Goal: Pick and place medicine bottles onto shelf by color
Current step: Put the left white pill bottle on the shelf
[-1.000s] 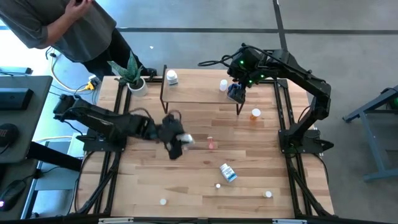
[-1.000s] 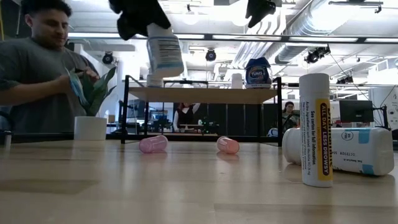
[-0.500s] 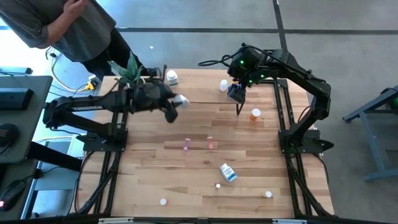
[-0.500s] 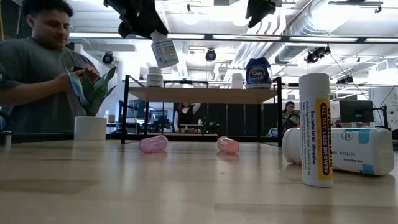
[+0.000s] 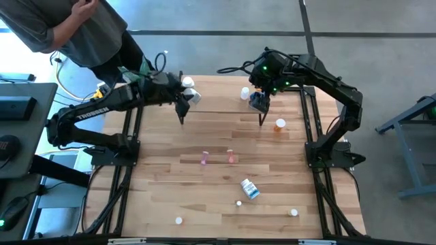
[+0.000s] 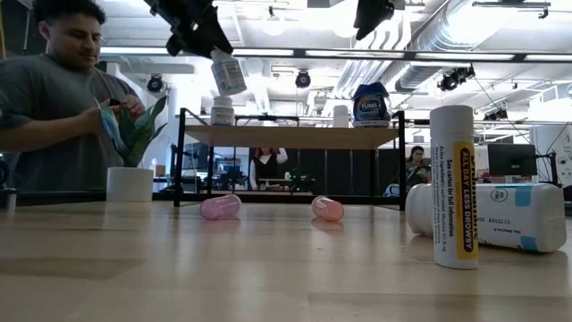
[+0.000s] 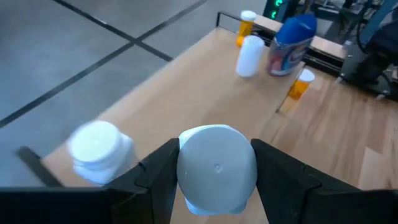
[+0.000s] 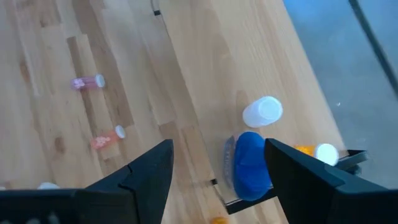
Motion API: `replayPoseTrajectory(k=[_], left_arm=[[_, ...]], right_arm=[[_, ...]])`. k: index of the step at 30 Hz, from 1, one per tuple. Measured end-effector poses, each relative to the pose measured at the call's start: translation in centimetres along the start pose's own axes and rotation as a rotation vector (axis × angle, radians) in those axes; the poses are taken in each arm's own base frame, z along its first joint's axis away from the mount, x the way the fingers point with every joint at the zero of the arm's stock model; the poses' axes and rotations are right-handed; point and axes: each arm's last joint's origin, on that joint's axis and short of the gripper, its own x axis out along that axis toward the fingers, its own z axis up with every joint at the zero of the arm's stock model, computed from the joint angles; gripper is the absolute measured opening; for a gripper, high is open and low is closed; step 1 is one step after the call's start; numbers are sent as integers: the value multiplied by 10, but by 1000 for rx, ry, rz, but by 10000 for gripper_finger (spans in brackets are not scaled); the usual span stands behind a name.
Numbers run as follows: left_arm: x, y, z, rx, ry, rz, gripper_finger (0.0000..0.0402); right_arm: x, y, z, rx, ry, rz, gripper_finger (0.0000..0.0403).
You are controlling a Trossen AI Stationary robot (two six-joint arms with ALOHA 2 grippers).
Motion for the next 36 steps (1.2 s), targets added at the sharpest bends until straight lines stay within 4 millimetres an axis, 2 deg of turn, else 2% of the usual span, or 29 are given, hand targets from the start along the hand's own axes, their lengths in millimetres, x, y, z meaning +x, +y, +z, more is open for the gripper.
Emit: replayPoseTrajectory(k=[7,12,18,36], left_arm=[[-11,16,11,-2,39,14,172],[-16,22,16,-122,84,-34,172],[-11,29,24,-153,198,-27,172],[50,29,10,4,433,-53,172]], right_arm=[[0,-2,0,22,3,-55,242],[0,-2,-1,79,10,-55,242],[0,-2,-2,131,19,-55,242],[0,-2,-2,306,21,-58,242]])
